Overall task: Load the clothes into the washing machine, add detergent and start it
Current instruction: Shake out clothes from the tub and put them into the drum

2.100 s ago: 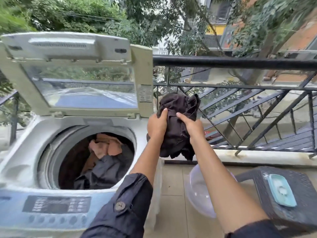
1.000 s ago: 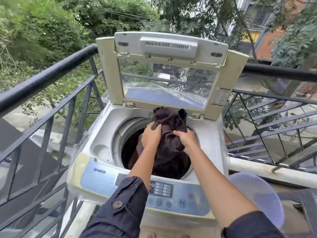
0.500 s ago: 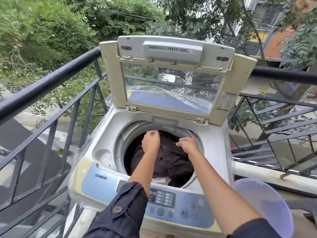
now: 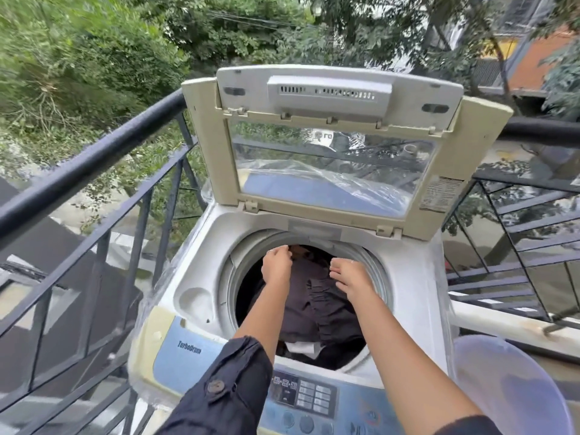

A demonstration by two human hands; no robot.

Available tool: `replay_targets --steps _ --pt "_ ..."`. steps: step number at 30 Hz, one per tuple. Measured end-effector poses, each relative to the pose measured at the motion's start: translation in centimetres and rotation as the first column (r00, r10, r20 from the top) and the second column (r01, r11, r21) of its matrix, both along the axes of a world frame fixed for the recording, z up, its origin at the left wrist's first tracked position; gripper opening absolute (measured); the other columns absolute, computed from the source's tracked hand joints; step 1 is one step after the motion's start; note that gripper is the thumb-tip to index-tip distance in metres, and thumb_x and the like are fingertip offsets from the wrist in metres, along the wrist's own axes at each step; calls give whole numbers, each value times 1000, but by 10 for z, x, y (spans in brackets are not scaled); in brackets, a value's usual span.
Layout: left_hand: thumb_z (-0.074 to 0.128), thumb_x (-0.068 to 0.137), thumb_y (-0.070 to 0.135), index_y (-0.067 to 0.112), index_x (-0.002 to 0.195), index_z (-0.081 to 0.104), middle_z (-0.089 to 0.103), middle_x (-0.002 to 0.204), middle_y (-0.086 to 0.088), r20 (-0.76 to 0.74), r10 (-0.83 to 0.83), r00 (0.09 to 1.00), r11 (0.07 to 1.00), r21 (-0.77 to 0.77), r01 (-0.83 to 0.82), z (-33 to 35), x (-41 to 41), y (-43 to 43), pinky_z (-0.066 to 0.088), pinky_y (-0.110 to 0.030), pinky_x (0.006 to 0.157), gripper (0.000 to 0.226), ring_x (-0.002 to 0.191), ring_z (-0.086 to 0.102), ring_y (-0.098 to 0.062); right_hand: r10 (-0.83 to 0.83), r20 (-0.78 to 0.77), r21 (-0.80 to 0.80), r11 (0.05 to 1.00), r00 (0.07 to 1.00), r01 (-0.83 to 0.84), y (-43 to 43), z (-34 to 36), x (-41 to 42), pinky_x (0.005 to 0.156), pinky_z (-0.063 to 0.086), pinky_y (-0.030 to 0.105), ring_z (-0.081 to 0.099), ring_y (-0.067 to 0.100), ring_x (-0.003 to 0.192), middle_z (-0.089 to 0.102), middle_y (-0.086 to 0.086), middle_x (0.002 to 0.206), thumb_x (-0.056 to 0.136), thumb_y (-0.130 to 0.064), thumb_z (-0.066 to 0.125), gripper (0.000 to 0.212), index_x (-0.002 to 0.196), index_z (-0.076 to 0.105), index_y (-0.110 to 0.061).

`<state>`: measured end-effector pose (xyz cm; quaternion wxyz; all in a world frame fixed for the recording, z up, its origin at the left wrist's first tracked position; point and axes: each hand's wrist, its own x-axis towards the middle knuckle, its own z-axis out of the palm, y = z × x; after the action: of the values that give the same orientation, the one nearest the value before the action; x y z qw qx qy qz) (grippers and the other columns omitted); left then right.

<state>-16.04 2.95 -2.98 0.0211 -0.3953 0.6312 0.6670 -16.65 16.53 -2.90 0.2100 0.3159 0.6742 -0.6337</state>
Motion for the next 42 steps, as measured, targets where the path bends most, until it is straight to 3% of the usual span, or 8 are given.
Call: replay_targets --steps 3,6,11,14,20,25,33,42 --pt "40 98 34 17 100 60 62 84 5 -23 40 999 991 128 -37 -1 -18 -1 42 -29 65 26 77 58 -15 -57 -8 -119 991 998 55 -5 -3 -11 110 35 40 51 31 126 56 18 132 95 -13 48 31 122 57 -1" --pt "32 100 37 18 96 56 61 92 1 -2 34 999 973 227 -32 -4 -32 -3 37 -27 58 30 68 52 -11 -127 8 -233 964 992 125 -11 -3 -21 106 36 34 50 26 127 52 14 137 97 -17 44 36 129 51 -3" --pt "23 101 42 8 140 39 51 132 -9 29 -59 998 934 353 45 -14 -62 -9 38 -43 98 54 112 50 -22 -262 18 -319 913 965 254 -22 -9 -42 105 37 37 50 26 126 51 14 137 95 -23 50 40 131 49 -6" --pt "23 101 46 7 147 26 37 149 -10 50 -106 993 899 432 75 -12 -72 -10 29 -48 110 60 137 37 -25 -337 46 -345 878 941 331 -30 -15 -54 104 37 37 47 27 129 47 16 140 93 -24 54 45 134 46 -6" --pt "29 98 51 15 149 24 35 151 -9 73 -124 990 808 587 58 -25 -90 -16 25 -50 111 63 140 33 -24 -484 121 -440 757 867 484 -47 -19 -73 109 31 37 35 28 136 34 16 147 91 -27 56 56 141 36 -11" --pt "38 96 50 15 145 31 42 146 -11 69 -130 989 770 635 57 -35 -94 -20 31 -46 109 61 134 41 -24 -570 145 -516 654 809 553 -49 -21 -83 111 31 37 40 28 134 34 19 147 92 -28 57 60 143 31 -9" --pt "46 87 62 19 143 35 48 141 -6 65 -184 981 792 601 108 -42 -89 -21 28 -46 109 71 130 46 -20 -502 139 -435 744 854 508 -45 -34 -74 101 44 44 52 17 113 50 8 120 82 -41 68 51 125 49 -20" --pt "47 89 57 15 140 41 50 140 -7 67 -161 985 823 560 96 -46 -77 -21 35 -39 102 66 125 51 -21 -498 134 -357 782 857 510 -42 -41 -67 98 47 38 57 20 103 56 12 114 86 -28 66 25 103 54 -15"
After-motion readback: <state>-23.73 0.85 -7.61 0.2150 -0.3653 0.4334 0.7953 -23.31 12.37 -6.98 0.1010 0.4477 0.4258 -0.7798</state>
